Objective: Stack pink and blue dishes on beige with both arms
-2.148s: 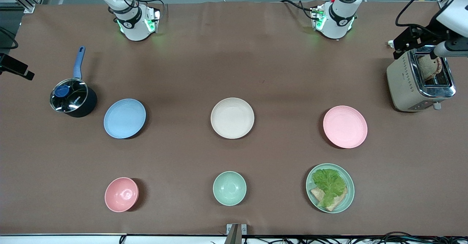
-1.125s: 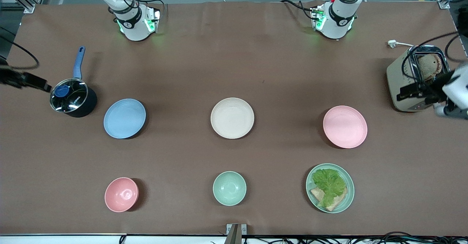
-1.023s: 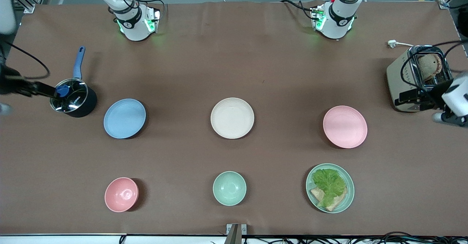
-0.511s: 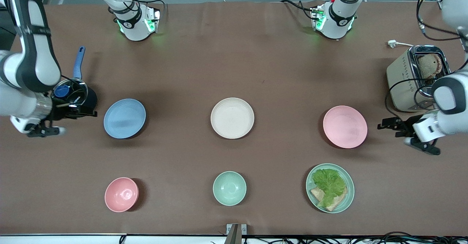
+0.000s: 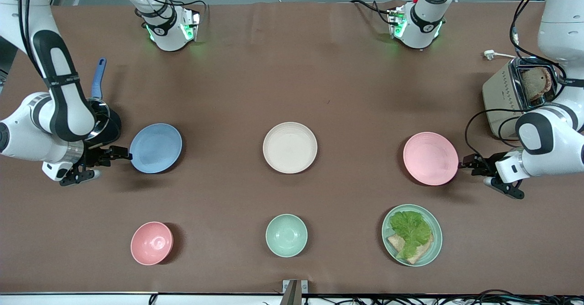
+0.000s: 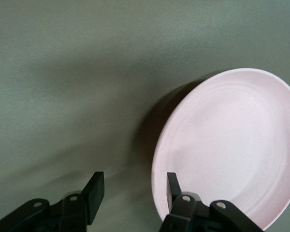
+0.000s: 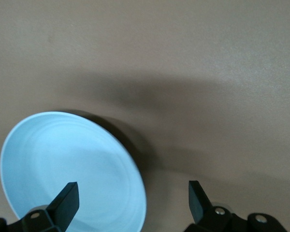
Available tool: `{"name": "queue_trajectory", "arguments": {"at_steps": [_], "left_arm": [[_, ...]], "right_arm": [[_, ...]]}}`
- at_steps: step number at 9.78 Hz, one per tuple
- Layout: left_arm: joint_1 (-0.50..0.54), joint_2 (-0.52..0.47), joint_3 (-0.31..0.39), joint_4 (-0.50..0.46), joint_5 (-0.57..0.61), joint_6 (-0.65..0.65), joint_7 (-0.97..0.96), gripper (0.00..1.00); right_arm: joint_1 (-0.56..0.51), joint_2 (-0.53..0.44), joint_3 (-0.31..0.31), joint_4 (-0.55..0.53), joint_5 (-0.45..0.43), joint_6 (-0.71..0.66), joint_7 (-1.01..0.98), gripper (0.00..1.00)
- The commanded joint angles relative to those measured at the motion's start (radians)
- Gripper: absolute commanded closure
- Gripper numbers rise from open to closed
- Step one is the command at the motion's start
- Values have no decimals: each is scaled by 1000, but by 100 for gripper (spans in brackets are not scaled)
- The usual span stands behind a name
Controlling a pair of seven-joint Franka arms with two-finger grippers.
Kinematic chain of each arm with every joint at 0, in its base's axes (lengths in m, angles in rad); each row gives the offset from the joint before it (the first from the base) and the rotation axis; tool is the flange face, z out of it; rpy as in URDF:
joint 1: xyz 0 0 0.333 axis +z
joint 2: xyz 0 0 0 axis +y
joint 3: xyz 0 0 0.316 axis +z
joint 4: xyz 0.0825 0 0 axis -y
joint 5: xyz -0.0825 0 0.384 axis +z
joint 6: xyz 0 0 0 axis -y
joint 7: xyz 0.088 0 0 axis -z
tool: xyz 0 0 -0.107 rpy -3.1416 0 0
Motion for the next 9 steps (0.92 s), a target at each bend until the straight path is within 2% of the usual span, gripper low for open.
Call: {"name": "queue_trajectory", "arguments": {"at_steps": [1,3,4,5,6,8,9], "left_arm": [[-8,33,1,-15,-20,15,12,48],[-8,45,0,-15,-21,15,12,58],[-9,45,0,-17,-21,12,12,69],[-11,45,0,-17,-21,5,12,85],[-19,43,-2,-15,-21,-8,10,100],[-42,7,-19,-3,-15,-82,-93,100],[-57,-30,-38,-1,-7,-137,-190,100]], "right_arm": [[-14,1,9,-71,76,96,-85,1],[-11,15,9,-80,133,98,-112,14],[-12,29,9,-80,141,98,-115,24],[-12,32,9,-80,141,98,-115,32],[-12,37,9,-80,141,99,-115,35],[-12,50,9,-80,141,101,-115,45],[-11,50,9,-80,141,101,-115,56]]}}
